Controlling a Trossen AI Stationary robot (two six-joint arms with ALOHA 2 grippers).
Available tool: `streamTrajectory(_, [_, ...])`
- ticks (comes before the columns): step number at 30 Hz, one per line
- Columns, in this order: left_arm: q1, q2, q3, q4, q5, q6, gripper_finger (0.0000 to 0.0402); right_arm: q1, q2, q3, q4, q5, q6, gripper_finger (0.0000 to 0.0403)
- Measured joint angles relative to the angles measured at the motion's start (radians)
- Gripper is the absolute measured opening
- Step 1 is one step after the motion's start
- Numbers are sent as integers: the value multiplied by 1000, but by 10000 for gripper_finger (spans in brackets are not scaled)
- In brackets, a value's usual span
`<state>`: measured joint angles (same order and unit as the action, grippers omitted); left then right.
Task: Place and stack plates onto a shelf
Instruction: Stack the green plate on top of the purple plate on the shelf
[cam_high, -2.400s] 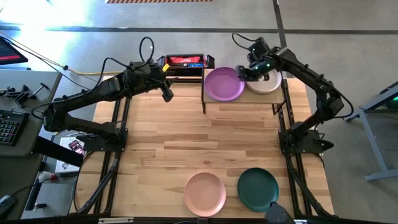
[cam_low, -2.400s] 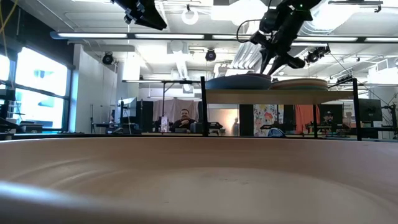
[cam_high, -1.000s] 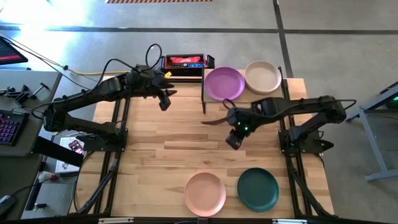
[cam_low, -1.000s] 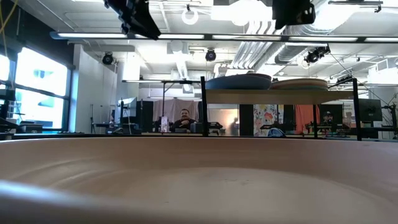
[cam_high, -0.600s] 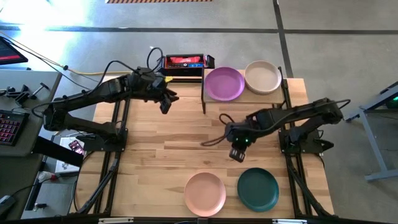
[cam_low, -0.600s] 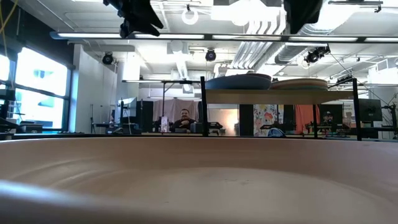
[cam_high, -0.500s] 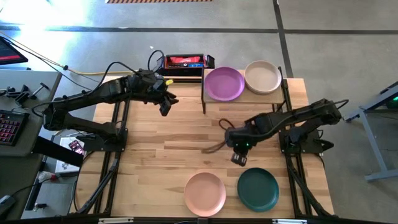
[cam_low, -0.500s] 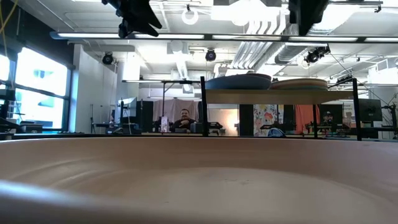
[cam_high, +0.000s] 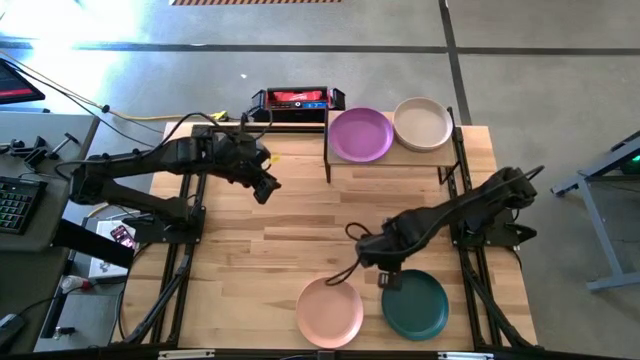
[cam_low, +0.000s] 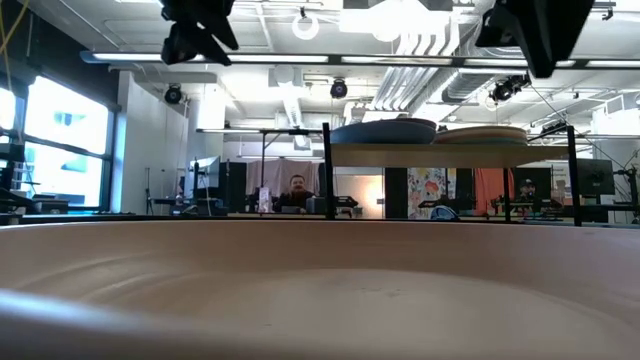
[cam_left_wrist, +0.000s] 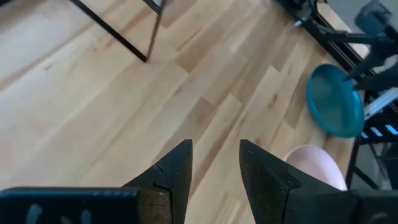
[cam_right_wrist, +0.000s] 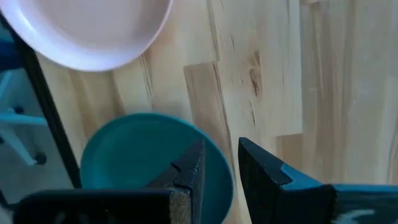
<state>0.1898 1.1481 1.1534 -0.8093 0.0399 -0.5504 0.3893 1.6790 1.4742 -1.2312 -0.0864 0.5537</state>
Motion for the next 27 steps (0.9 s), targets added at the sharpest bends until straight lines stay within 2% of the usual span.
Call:
streamTrajectory(13, [-88,0,0,1,-19,-51,122,25,100,0,18,27,-165,78])
streamTrajectory(22, [-127,0,0,-2,-33,-88,122,43,111,0,-5,26,-266,114])
streamTrajectory(27, [-141,0,0,-2,-34,-94,122,100,111,0,-7,26,-366,119])
